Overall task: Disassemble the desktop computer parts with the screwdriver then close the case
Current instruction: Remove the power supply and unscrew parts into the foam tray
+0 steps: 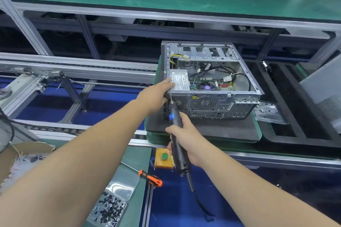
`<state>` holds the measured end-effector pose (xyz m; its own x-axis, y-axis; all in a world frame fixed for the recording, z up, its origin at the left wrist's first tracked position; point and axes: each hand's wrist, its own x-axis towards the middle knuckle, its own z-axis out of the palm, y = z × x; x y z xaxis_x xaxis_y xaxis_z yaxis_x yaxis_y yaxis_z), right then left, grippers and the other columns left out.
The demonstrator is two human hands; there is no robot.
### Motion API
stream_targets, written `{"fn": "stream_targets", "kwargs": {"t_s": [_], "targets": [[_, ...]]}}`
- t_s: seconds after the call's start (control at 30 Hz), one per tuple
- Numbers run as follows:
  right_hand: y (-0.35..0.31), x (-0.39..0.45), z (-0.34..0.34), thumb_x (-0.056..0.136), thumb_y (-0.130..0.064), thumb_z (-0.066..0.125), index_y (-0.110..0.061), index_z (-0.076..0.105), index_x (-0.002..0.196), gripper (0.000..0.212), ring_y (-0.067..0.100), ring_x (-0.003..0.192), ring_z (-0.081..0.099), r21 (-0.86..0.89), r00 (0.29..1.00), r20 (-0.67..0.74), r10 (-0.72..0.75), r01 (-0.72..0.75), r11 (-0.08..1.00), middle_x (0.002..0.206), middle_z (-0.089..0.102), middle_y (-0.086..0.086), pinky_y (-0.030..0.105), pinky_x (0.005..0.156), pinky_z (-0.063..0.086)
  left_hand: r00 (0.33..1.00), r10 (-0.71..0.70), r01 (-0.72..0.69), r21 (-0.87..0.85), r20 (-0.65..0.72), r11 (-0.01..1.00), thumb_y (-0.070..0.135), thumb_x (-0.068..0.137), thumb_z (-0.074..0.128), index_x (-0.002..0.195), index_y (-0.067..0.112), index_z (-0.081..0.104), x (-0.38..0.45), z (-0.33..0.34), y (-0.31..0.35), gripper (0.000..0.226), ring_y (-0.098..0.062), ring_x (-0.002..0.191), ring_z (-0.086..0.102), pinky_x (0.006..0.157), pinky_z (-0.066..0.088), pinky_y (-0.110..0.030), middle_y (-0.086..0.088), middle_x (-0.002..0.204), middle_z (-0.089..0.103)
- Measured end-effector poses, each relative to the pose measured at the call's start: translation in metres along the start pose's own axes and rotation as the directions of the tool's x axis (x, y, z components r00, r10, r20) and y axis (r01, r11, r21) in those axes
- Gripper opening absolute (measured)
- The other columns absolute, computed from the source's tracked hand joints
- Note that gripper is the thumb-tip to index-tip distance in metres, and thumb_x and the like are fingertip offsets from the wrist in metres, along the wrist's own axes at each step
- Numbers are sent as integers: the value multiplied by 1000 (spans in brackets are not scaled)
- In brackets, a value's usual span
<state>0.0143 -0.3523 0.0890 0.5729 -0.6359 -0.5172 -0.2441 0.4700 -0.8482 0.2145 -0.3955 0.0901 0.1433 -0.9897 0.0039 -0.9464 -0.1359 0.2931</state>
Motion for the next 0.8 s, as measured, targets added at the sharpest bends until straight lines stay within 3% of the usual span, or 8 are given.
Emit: {"fn": "stream_targets", "kwargs": {"t_s": [0.13,0.27,0.33,0.43,0.5,0.67,0.8], "targets": [[-4,2,0,96,-12,61,-36,49,123,38,27,53,61,-36,1000,4,-18,19,999,92,56,14,37,54,56,1000,-18,18,3,8,1000,10,97,61,156,40,30,2,2,-3,73,-23,130,55,91,56,-47,27,166,10],[-4,-15,-25,93,-11,62,-22,50,121,33,33,62,67,-78,998,14,54,-52,996,91,54,18,55,69,64,999,-18,16,47,46,999,12,97,56,156,40,29,1,0,-4,71,-22,129,56,88,56,-45,26,166,11],[-13,-28,-48,90,-11,63,-17,51,114,27,31,61,66,-130,998,-30,55,-58,990,90,55,18,54,69,64,997,-49,39,153,62,987,18,94,52,149,36,42,2,-8,2,58,-23,123,59,88,52,-41,18,162,31],[-47,-39,-91,91,-11,64,-15,50,110,24,30,58,65,-171,991,-131,-27,4,985,85,57,16,46,61,61,987,5,45,304,-162,952,28,92,49,125,27,65,15,-22,36,37,-25,111,62,91,47,-40,4,128,63],[-73,-42,-121,93,-11,63,-15,49,108,21,30,59,65,-180,975,-201,-95,59,982,85,56,16,43,59,60,968,33,9,168,-250,986,30,93,51,119,22,71,27,-26,79,35,-28,108,63,89,50,-39,-1,119,68],[-98,-47,-194,93,-14,62,-16,51,106,17,28,59,62,-160,939,-304,-163,118,980,79,55,13,42,57,59,997,36,-51,-230,-70,972,28,95,50,110,27,73,46,-13,196,28,-24,97,66,85,56,-39,0,114,71],[-92,-46,-271,90,-22,60,-18,50,108,20,25,65,65,-163,923,-354,-153,100,981,84,61,15,40,60,61,999,-32,13,-487,-30,873,22,96,51,95,21,74,70,18,263,22,-14,70,68,63,51,-28,2,85,75]]}}
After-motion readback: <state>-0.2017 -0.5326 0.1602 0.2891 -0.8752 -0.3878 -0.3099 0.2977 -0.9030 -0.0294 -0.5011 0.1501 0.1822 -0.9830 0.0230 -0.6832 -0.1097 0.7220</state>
